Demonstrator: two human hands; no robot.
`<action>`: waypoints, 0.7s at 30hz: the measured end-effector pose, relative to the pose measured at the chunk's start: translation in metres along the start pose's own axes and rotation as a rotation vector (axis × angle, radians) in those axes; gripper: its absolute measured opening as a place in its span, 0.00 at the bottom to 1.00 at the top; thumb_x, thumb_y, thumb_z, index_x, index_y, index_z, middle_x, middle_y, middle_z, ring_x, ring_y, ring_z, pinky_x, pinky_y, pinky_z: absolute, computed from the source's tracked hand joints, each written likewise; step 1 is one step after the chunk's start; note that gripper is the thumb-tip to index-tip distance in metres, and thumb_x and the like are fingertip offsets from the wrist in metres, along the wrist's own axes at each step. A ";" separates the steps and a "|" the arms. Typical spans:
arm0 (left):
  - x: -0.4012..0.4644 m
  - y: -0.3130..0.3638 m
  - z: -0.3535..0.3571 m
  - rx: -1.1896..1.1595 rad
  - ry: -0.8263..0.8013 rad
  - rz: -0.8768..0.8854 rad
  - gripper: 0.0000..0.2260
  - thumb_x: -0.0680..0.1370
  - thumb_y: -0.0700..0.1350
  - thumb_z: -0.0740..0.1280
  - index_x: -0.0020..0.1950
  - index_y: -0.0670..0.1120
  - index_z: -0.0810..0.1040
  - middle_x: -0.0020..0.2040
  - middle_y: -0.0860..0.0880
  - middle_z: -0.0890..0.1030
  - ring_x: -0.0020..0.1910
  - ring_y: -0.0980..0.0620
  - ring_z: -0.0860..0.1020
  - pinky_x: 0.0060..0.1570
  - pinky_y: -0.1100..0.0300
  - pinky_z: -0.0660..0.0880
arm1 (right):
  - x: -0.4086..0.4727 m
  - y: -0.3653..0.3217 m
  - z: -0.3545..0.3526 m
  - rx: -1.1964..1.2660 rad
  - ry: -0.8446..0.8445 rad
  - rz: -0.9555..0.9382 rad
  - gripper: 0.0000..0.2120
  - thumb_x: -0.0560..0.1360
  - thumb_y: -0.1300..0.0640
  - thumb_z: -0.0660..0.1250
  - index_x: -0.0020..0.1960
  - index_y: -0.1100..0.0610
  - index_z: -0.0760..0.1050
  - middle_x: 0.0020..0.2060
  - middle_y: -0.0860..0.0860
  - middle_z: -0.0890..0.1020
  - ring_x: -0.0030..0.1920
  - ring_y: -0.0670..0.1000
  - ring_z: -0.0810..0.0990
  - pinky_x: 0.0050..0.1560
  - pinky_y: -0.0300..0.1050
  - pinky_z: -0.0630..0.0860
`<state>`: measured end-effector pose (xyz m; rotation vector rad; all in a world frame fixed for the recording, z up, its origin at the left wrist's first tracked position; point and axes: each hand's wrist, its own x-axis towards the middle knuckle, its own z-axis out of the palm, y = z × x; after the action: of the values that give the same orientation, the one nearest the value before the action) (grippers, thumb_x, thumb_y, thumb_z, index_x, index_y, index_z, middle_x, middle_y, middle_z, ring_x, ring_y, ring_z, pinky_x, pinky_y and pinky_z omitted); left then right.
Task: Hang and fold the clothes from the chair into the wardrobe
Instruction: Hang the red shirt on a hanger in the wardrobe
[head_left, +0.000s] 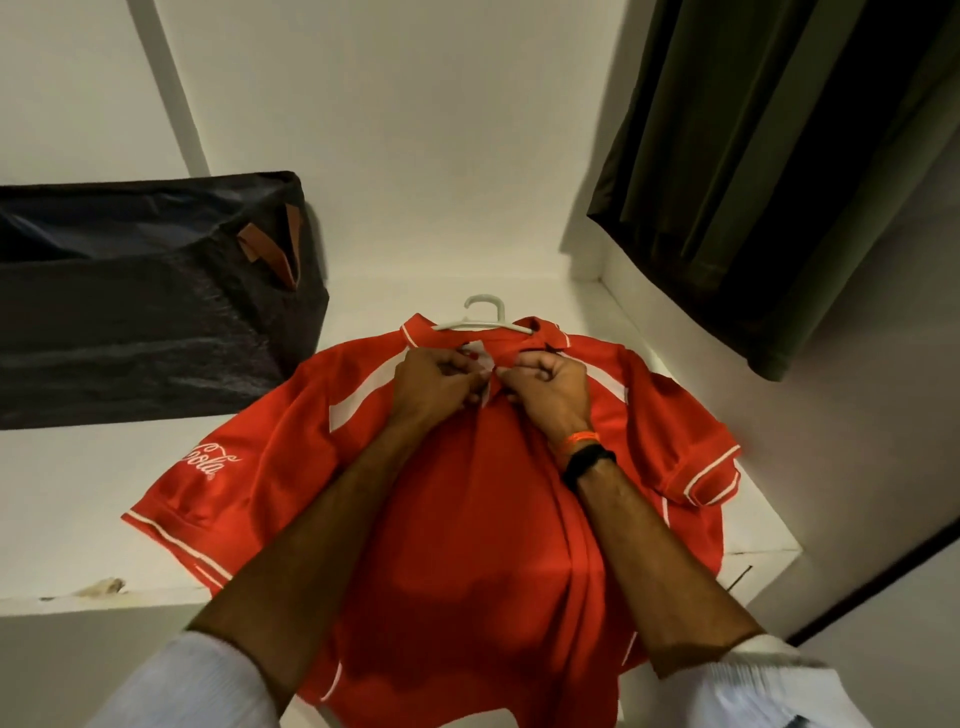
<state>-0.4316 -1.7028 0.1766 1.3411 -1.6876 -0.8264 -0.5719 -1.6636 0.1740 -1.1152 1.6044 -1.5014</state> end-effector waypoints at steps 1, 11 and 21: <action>0.001 -0.003 -0.001 -0.036 -0.009 0.007 0.04 0.74 0.43 0.74 0.48 0.45 0.85 0.37 0.51 0.84 0.32 0.57 0.82 0.32 0.67 0.76 | 0.000 0.001 0.000 0.020 -0.006 0.008 0.08 0.70 0.65 0.76 0.48 0.61 0.81 0.30 0.48 0.80 0.30 0.45 0.78 0.40 0.44 0.79; 0.001 -0.011 0.002 -0.146 -0.046 0.037 0.10 0.72 0.41 0.75 0.35 0.55 0.82 0.31 0.50 0.84 0.31 0.55 0.82 0.41 0.59 0.81 | 0.001 0.007 0.005 0.004 0.056 0.001 0.12 0.68 0.69 0.76 0.39 0.52 0.79 0.31 0.49 0.80 0.35 0.49 0.77 0.45 0.47 0.78; 0.000 -0.009 0.000 -0.181 -0.077 -0.003 0.03 0.72 0.41 0.76 0.44 0.47 0.86 0.38 0.49 0.86 0.35 0.53 0.85 0.44 0.57 0.82 | -0.007 0.006 0.004 -0.109 0.053 -0.111 0.14 0.69 0.67 0.75 0.39 0.49 0.79 0.32 0.47 0.80 0.33 0.42 0.76 0.38 0.31 0.75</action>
<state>-0.4273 -1.7051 0.1685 1.2024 -1.6269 -1.0183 -0.5668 -1.6592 0.1666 -1.2522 1.7026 -1.5416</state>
